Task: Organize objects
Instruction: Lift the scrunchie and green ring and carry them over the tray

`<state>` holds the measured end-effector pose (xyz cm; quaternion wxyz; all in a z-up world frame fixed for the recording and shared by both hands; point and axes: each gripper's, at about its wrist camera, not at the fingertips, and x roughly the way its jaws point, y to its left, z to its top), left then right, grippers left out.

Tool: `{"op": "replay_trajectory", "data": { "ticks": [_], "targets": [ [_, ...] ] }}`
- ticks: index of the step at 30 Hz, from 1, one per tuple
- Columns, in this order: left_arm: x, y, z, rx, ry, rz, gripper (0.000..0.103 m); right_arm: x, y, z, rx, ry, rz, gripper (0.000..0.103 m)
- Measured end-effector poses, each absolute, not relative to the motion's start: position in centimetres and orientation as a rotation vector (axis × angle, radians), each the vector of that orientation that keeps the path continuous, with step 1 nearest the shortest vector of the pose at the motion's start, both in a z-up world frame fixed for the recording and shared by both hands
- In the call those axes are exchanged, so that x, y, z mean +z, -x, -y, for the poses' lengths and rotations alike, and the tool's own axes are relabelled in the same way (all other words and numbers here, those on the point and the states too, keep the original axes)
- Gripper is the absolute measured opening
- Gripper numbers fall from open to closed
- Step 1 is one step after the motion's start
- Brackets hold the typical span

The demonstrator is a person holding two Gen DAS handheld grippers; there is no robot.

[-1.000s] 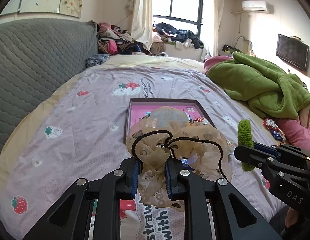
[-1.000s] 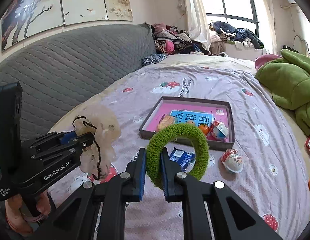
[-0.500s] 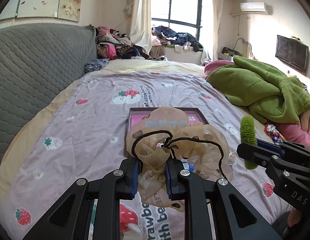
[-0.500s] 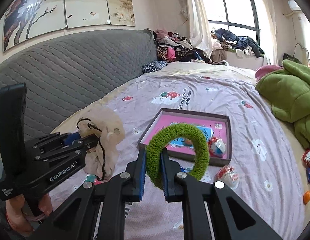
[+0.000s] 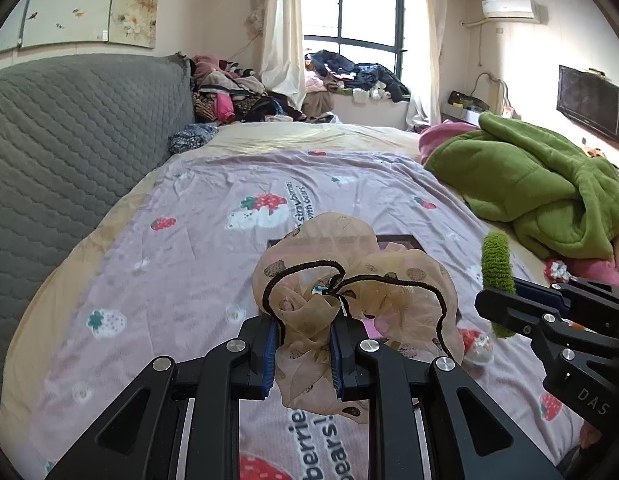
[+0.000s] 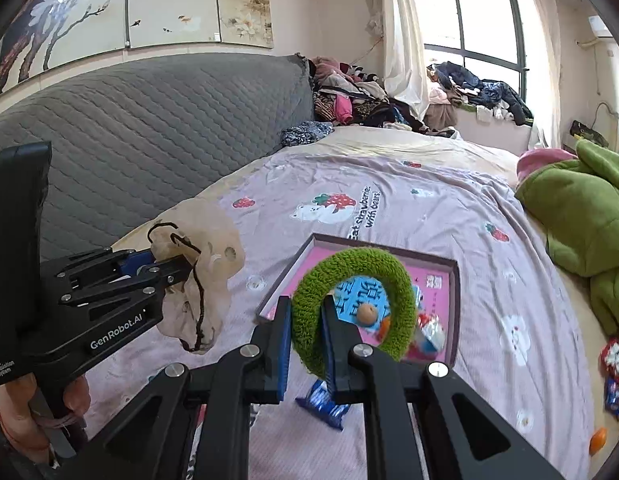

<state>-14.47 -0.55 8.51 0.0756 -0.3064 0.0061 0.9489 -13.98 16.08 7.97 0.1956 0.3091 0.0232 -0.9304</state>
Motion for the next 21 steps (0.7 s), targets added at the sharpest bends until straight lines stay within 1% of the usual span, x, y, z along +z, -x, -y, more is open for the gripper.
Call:
{"op": "replay_trajectory", "data": {
  "ticks": [4,13,21],
  "targets": [
    [8.8,16.4,0.3,2.846,0.921,-0.036,0.022,8.2,15.8,-15.9,-2.607,-0.873,-0.099,0.014],
    [8.7,22.0,0.0,2.834,0.957,-0.02,0.022,8.0,20.9,-16.8,-2.605,-0.916,-0.111,0.014],
    [7.3,27.1,-0.9,2.826,1.008,-0.069,0.022,6.4,25.3,-17.2,-2.615,-0.98,-0.131,0.014]
  ]
}}
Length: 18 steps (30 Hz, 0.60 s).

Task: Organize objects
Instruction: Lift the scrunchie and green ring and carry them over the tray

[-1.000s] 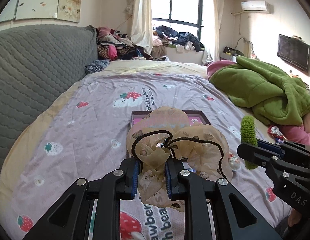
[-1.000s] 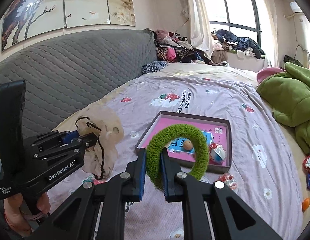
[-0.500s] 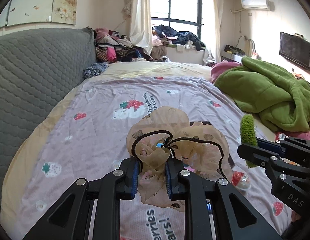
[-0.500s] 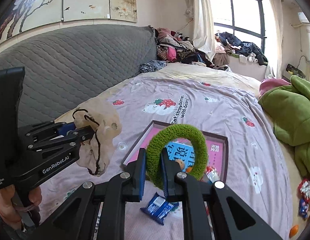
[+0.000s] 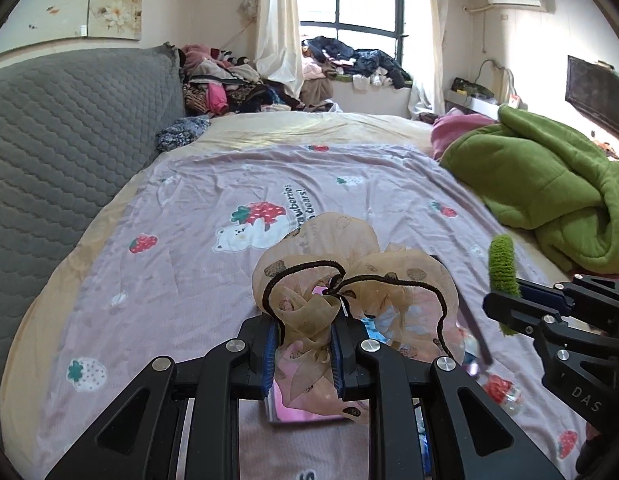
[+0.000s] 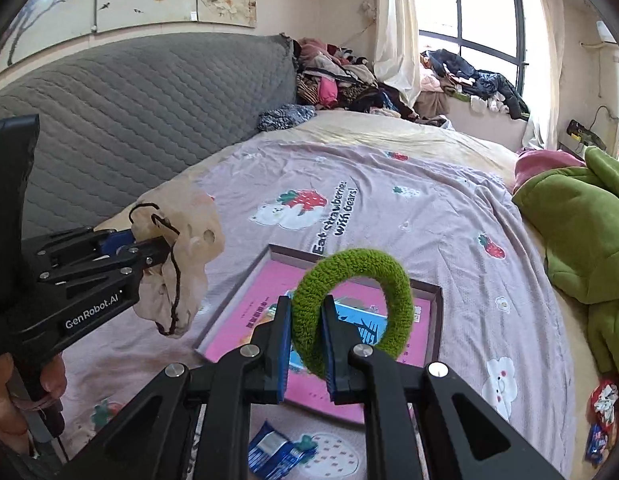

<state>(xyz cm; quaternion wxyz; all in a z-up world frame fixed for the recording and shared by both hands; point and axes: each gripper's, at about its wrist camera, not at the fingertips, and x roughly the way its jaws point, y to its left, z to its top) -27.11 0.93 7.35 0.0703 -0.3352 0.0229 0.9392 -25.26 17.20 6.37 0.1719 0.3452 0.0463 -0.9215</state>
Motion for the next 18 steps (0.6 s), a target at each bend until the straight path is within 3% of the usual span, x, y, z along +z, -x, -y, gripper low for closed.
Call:
{"op": "replay_trajectory", "data": {
  "ticks": [18],
  "targets": [
    [-2.8,35.4,-1.6,2.775,1.206,0.028,0.022,-3.3,33.3,-17.4,-2.554,-1.232,-0.042,0.014]
  ]
}}
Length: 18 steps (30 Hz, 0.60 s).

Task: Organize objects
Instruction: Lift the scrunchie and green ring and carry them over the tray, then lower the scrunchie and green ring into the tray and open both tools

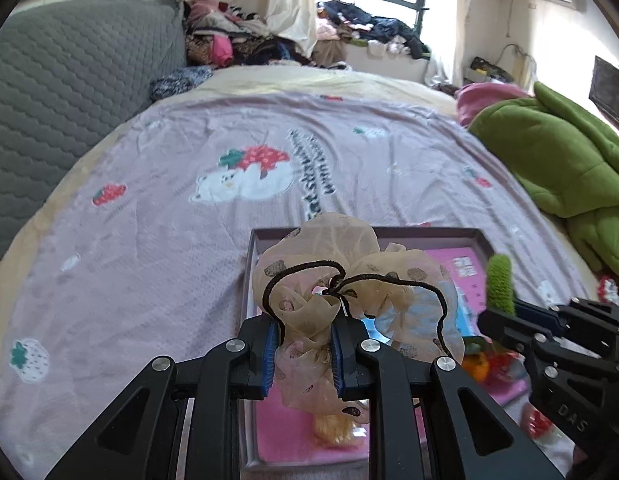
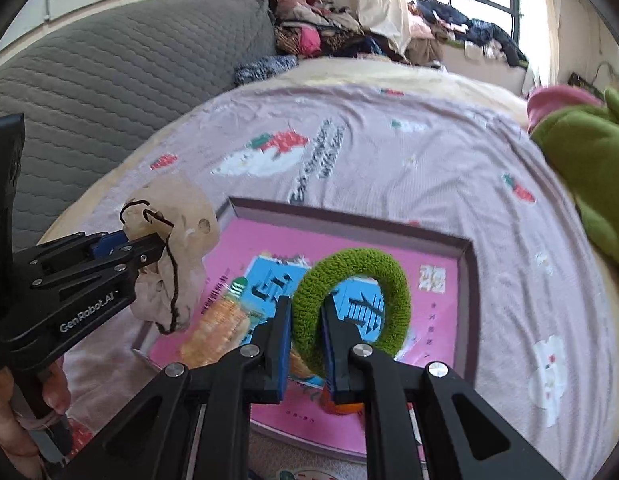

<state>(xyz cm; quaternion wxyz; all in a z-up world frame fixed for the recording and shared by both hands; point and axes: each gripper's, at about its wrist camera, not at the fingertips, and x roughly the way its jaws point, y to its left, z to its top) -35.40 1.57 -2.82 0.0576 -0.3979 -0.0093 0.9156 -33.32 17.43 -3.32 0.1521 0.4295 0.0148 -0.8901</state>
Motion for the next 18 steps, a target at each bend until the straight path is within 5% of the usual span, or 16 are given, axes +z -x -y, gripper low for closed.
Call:
{"op": "replay_trajectory", "data": {
  "ticks": [8,18],
  "targets": [
    [-6.0,36.6,-1.5,2.814,1.154,0.103,0.022,-5.1,34.6,-17.6,-2.543,-1.27,-0.06,0.014],
    [-7.6,37.3,-2.1,2.818,1.15,-0.046,0.025,-8.4,37.2,-16.2,-2.53,-1.353,-0.106,0.014]
  ]
}}
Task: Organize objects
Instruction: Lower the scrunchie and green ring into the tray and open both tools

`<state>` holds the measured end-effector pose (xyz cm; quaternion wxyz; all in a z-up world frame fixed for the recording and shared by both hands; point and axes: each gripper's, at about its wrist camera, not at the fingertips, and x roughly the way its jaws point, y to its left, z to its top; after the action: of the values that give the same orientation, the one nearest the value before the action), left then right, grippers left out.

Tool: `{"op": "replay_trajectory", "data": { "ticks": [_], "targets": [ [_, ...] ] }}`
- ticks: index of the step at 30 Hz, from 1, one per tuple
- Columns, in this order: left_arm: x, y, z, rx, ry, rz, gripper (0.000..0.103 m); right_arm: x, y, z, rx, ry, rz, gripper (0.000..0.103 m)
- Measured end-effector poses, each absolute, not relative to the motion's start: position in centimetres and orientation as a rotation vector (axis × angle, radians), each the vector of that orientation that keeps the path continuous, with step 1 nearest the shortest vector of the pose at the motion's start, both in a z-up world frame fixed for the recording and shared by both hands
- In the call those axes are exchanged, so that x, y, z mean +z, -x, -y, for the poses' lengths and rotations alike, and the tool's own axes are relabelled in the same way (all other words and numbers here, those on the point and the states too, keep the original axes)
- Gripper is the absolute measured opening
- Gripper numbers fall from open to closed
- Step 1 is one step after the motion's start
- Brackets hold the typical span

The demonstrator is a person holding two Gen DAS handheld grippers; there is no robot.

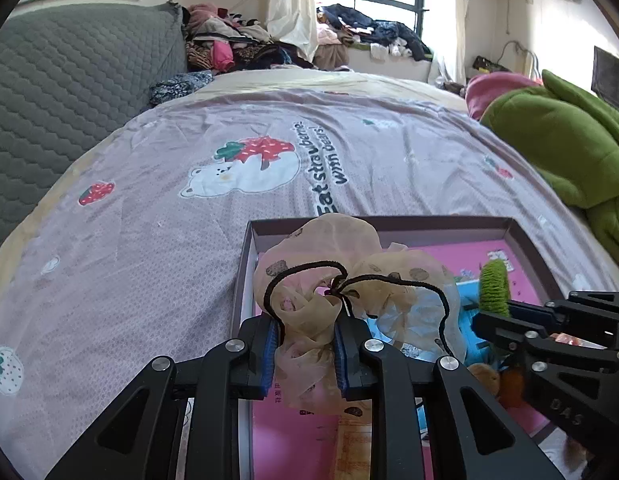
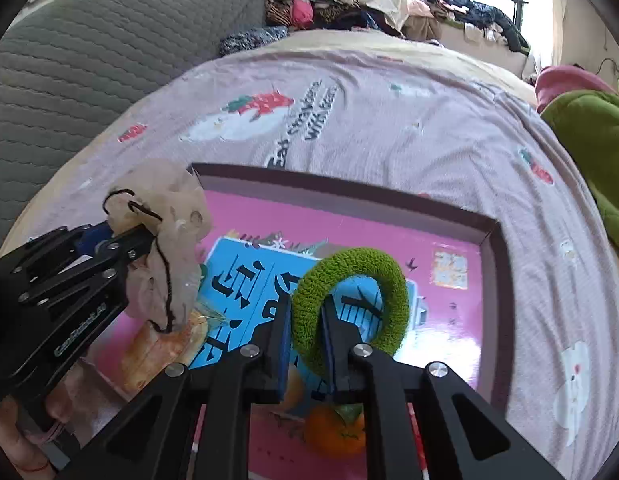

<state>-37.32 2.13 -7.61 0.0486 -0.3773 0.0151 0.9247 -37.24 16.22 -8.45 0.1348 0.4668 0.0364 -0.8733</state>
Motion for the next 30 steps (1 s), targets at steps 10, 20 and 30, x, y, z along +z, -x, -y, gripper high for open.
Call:
{"op": "replay_trajectory", "data": {
  "ticks": [10,20,30],
  "targets": [
    [-9.0,37.7,-1.8,2.761,1.233,0.012,0.03,-9.7,38.1,-16.6,-2.522,-1.429,-0.062,0.018],
    [-8.8,37.5,-2.3,2.747,1.219,-0.006,0.05,-8.5,37.4,-17.6,-2.546,-1.405,-0.019,0.027],
    [-7.5,36.8,-1.9,2.759,1.139,0.047,0.065,-6.8,35.5,-18.8,-2.578,-1.357,0.024,0.028]
  ]
}}
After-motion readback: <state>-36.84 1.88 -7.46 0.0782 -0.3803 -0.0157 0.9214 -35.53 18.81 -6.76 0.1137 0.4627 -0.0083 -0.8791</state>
